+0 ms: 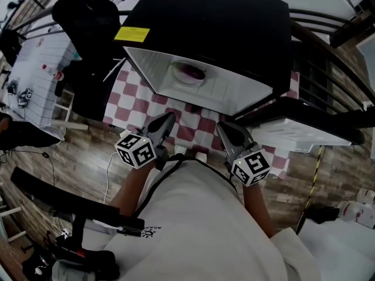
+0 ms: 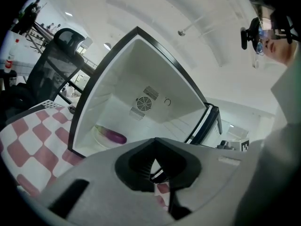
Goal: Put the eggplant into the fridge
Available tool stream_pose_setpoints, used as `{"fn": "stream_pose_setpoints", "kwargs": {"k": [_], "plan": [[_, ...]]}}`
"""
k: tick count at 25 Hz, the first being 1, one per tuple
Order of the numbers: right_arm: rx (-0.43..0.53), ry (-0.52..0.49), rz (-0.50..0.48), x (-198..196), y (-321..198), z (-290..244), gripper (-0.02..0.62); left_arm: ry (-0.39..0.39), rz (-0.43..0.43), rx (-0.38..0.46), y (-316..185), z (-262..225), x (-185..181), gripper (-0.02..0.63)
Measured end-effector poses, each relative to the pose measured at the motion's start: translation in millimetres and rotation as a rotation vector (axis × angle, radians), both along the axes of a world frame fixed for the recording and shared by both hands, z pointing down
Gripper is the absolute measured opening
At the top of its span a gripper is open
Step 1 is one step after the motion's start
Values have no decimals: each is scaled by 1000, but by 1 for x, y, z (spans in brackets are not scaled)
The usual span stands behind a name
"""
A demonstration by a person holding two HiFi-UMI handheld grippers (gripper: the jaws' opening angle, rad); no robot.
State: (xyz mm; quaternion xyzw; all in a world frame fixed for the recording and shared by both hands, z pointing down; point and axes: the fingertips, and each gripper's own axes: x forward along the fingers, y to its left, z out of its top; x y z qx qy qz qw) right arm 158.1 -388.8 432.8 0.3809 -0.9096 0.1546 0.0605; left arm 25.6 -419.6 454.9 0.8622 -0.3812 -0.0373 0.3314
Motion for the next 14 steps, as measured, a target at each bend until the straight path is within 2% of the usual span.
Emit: {"fn": "stream_pose_setpoints", "kwargs": {"k": [9,14], "plan": [[-1,22,19,3,-6,1,5,41,-11,-31,-17,6,-2,8],[-9,26,17,-2,-10,5,5,24,-11,-53,-24,16,-6,8]]}}
